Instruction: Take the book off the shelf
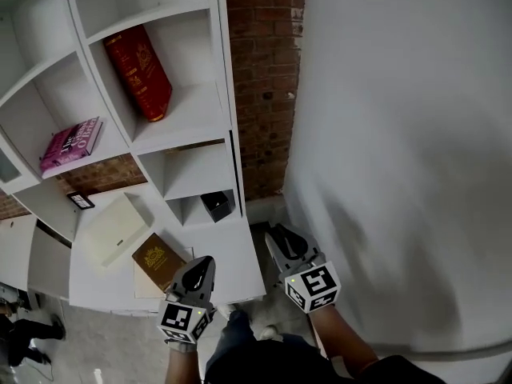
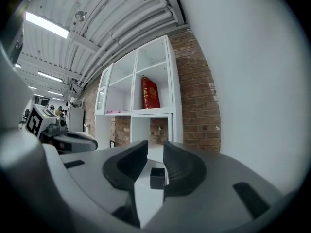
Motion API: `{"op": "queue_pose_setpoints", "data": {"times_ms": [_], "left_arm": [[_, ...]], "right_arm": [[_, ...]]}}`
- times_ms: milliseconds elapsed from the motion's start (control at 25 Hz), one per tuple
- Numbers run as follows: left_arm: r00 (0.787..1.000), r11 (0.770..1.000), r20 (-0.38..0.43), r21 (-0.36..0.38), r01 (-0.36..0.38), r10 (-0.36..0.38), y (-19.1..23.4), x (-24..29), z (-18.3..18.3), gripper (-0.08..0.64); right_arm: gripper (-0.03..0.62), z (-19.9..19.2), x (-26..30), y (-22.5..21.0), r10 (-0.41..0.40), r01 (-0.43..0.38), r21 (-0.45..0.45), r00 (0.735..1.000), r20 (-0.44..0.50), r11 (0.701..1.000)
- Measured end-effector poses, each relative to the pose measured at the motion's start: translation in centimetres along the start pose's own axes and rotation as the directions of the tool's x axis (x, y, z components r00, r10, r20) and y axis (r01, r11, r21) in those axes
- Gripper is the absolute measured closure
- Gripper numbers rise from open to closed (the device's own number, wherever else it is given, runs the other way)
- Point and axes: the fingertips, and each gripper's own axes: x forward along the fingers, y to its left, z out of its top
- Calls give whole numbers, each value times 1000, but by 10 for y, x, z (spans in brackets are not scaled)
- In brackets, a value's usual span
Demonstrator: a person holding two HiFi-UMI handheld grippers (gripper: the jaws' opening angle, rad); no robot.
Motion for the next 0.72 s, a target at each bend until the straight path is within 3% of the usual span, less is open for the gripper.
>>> {"op": "queue_pose_setpoints", "data": {"times_ms": [720], "left_arm": [[990,990,26,-15,-139,140,152,12,4,551]], "right_arm": [[462,117,196,49,134,-121,-157,989,71,980]]}}
